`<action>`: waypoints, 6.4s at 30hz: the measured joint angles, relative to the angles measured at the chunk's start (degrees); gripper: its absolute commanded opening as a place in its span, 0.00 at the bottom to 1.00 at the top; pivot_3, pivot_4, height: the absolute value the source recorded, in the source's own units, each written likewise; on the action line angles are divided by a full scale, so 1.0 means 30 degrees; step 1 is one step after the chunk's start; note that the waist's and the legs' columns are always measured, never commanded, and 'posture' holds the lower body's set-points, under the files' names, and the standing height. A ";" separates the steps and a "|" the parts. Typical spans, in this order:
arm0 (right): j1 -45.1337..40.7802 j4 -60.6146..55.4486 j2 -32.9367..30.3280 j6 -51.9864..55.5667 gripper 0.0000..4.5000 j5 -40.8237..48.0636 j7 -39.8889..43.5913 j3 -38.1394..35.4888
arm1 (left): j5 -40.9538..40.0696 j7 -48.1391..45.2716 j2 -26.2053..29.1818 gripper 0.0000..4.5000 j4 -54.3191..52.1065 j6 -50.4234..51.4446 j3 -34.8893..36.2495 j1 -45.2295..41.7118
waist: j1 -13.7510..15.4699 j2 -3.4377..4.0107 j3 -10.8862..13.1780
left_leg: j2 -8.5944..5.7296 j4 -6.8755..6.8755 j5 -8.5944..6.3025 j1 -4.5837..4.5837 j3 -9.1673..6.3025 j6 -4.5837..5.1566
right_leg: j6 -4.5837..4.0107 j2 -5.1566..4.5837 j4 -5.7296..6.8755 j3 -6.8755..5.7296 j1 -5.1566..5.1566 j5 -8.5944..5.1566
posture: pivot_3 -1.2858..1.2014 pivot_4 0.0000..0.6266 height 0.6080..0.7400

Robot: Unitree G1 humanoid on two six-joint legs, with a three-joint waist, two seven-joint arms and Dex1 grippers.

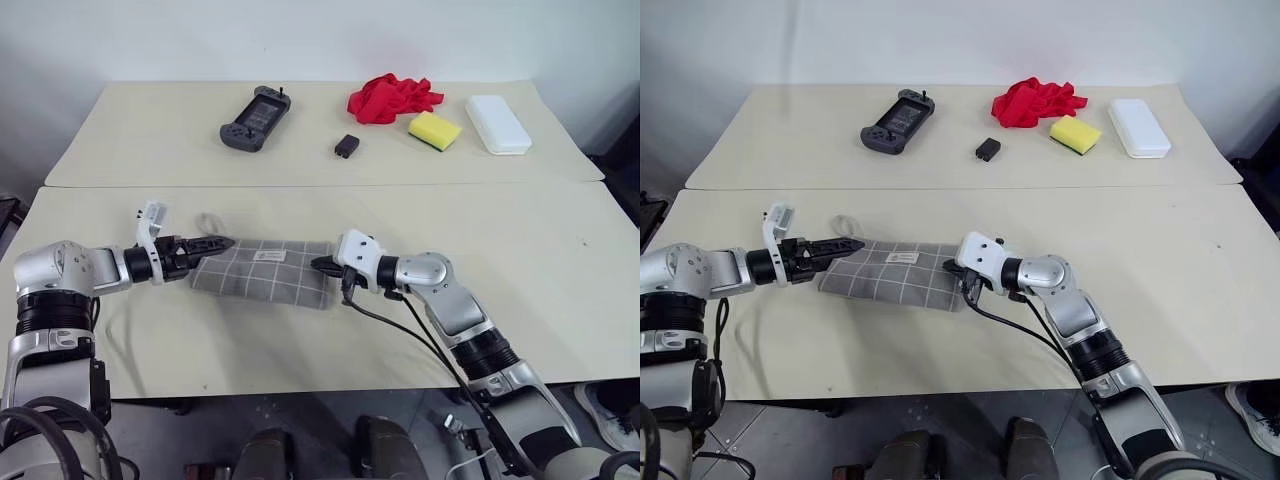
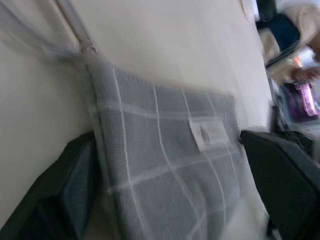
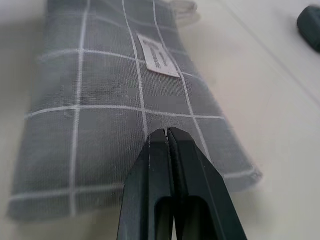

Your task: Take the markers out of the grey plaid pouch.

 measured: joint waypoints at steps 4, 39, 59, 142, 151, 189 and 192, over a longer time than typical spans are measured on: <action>-0.0073 0.0434 -0.0414 -0.0234 0.02 -0.0098 0.0520 -0.0012 | -0.0596 -0.0111 -0.0082 1.00 -0.2938 0.1851 -0.0238 0.1260 | -0.0025 0.0000 0.0000 | 0.0009 -0.0001 0.0000 0.0014 -0.0101 0.0000 | 0.0000 -0.0001 -0.0005 0.0028 -0.0001 0.0000 | 0.52 0.24 1.00; -0.2560 0.3393 0.0395 -0.4233 0.02 -0.0075 0.1650 -0.1000 | -0.5323 0.5115 0.1693 1.00 -0.7499 0.4975 0.5255 0.7053 | -0.0361 0.0008 0.0004 | 0.0079 0.0027 0.0044 0.0052 -0.0155 -0.0057 | -0.0040 -0.0006 0.0029 0.0086 0.0033 -0.0021 | 0.52 0.24 1.00; -0.1099 0.2728 0.0526 -0.4912 0.02 -0.0745 0.2540 0.0521 | -0.2969 0.4996 -0.1290 1.00 -0.3727 0.4594 0.3359 0.2111 | 0.0045 0.0002 0.0002 | 0.0014 0.0053 0.0057 0.0039 -0.0170 -0.0037 | -0.0036 -0.0029 0.0063 0.0077 0.0034 -0.0019 | 0.52 0.24 1.00; -0.7629 0.1046 -0.3872 2.2356 1.00 1.3492 0.1746 -0.4853 | 1.8325 0.8355 -0.6366 0.00 -0.1764 -3.9031 -0.6893 0.4148 | 0.0530 -0.0042 0.0041 | 0.0019 0.0219 0.0030 -0.0398 -0.0045 0.0045 | -0.0013 -0.0052 -0.0006 -0.0166 -0.0248 0.0051 | 0.52 0.24 1.00; -0.7596 0.0007 -0.2485 2.4163 0.56 1.5086 0.1435 -0.5938 | 1.8234 0.8335 -0.6383 0.00 -0.1712 -3.8918 -0.7002 0.4070 | 0.0553 -0.0042 0.0040 | 0.0016 0.0229 0.0030 -0.0399 -0.0055 0.0045 | -0.0013 -0.0055 0.0000 -0.0167 -0.0243 0.0051 | 0.52 0.24 1.00; -0.5638 0.6687 -0.6999 1.5245 0.01 1.2323 0.3353 -0.9348 | 0.2561 0.0018 -0.6793 0.00 -0.9215 -2.1883 -0.3230 0.7016 | 0.0541 -0.0043 0.0041 | 0.0026 0.0239 0.0031 -0.0390 -0.0033 0.0044 | -0.0013 -0.0035 -0.0006 -0.0149 -0.0233 0.0051 | 0.52 0.24 1.00; -0.5644 0.7646 -0.7209 1.4739 0.01 1.1908 0.3369 -0.9495 | 0.2416 -0.0195 -0.6792 0.00 -0.9267 -2.1306 -0.3070 0.7015 | 0.0532 -0.0042 0.0041 | 0.0027 0.0237 0.0031 -0.0387 -0.0025 0.0044 | -0.0013 -0.0034 -0.0004 -0.0143 -0.0234 0.0051 | 0.52 0.24 1.00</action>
